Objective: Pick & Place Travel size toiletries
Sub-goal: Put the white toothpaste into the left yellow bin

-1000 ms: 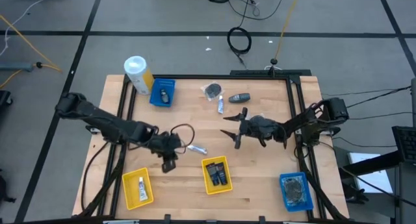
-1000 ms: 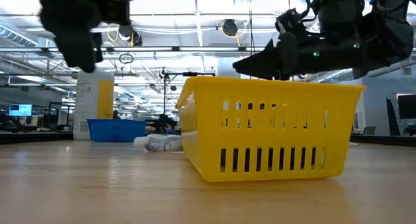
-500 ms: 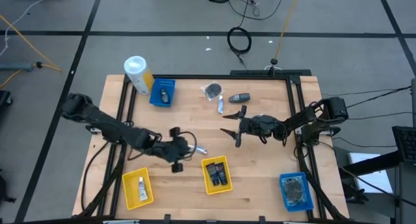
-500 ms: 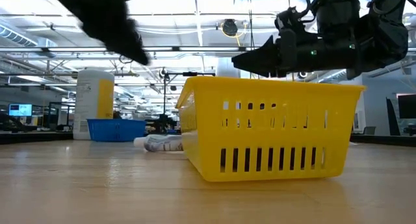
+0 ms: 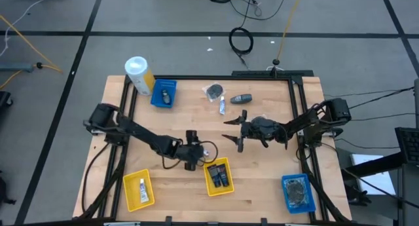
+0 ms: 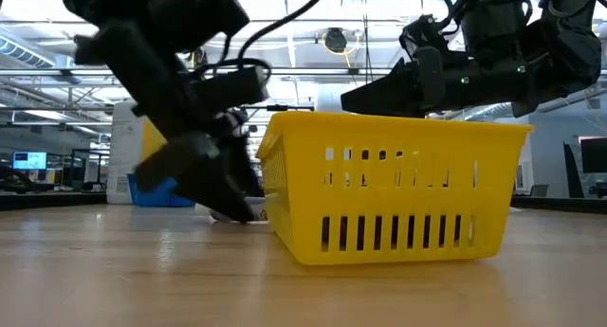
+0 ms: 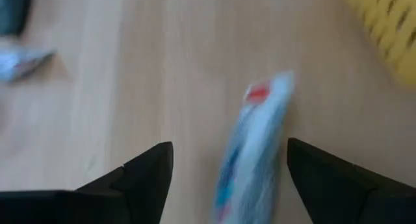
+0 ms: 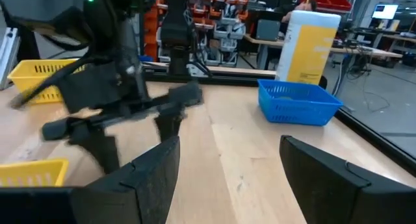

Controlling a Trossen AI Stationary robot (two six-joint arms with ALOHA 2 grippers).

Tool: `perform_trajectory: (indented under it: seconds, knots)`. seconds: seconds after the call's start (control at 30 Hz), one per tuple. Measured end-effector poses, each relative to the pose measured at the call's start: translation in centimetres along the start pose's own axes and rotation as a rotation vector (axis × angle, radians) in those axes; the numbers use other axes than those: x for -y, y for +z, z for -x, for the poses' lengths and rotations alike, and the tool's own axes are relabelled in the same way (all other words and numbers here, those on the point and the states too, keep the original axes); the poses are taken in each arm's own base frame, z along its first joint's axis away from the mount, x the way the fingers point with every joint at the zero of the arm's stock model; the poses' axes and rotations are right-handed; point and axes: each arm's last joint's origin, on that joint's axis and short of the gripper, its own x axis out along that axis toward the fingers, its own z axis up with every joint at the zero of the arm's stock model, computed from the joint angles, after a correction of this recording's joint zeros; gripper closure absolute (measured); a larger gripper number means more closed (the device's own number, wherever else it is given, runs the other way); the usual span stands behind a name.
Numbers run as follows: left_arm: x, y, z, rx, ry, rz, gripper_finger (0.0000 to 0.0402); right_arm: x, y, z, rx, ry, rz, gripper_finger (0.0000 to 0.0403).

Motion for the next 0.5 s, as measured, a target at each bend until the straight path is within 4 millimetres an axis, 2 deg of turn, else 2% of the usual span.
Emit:
perform_trajectory:
  seconds: [0.17,0.5]
  knots:
    - [0.1,0.1,-1.3,0.034,-0.024,0.017,0.0127,0.0,-0.1,0.0,-0.007,-0.001,0.001,0.0147]
    - [0.0,-0.6,-1.4,-0.04,-0.111,0.05,0.0272,0.0,-0.2,0.0,-0.016,0.0,-0.001,0.0147]
